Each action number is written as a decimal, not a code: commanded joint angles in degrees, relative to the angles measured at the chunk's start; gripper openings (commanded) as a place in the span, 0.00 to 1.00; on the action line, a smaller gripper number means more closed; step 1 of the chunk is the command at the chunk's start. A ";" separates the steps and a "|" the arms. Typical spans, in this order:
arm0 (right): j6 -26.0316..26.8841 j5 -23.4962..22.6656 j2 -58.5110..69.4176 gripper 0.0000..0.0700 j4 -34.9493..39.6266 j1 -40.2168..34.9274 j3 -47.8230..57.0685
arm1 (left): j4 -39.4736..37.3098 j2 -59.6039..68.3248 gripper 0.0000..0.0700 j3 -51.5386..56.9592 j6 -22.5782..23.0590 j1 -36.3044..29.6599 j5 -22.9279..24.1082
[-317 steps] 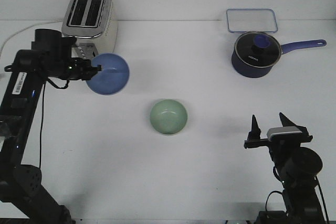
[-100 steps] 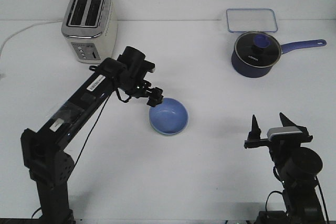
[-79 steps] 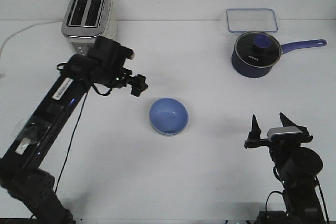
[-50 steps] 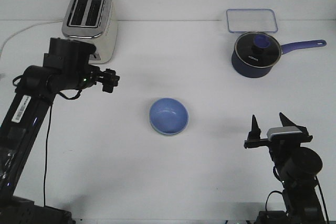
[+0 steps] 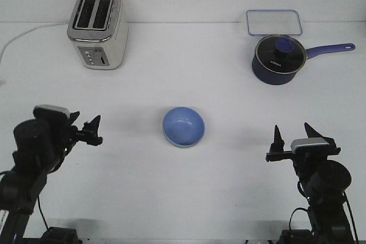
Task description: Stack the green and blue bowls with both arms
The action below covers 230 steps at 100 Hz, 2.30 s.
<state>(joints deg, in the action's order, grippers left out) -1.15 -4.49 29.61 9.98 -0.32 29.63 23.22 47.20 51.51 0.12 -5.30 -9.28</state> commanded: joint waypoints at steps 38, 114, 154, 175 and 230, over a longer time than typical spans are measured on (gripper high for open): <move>-0.17 0.02 0.07 0.78 -0.55 -0.04 0.24 | -16.70 -9.79 0.60 -19.43 -2.93 0.13 1.36; -0.20 0.04 0.07 0.00 -0.63 -0.04 0.24 | -18.82 -10.69 0.01 -19.43 -2.75 0.13 1.36; -0.20 0.04 0.07 0.00 -0.66 -0.04 0.24 | -19.02 -10.71 0.01 -19.43 -2.75 0.15 1.36; -0.20 0.04 0.07 0.00 -0.66 -0.04 0.24 | -19.04 -10.71 0.01 -19.43 -2.75 0.13 1.36; -0.22 0.04 0.07 0.00 -0.66 -0.04 0.24 | -18.91 -10.86 0.01 -19.43 -2.73 0.15 1.36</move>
<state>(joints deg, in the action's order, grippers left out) -1.15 -4.49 29.61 9.98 -0.32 29.63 4.91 36.36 31.42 -2.52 -5.13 -7.84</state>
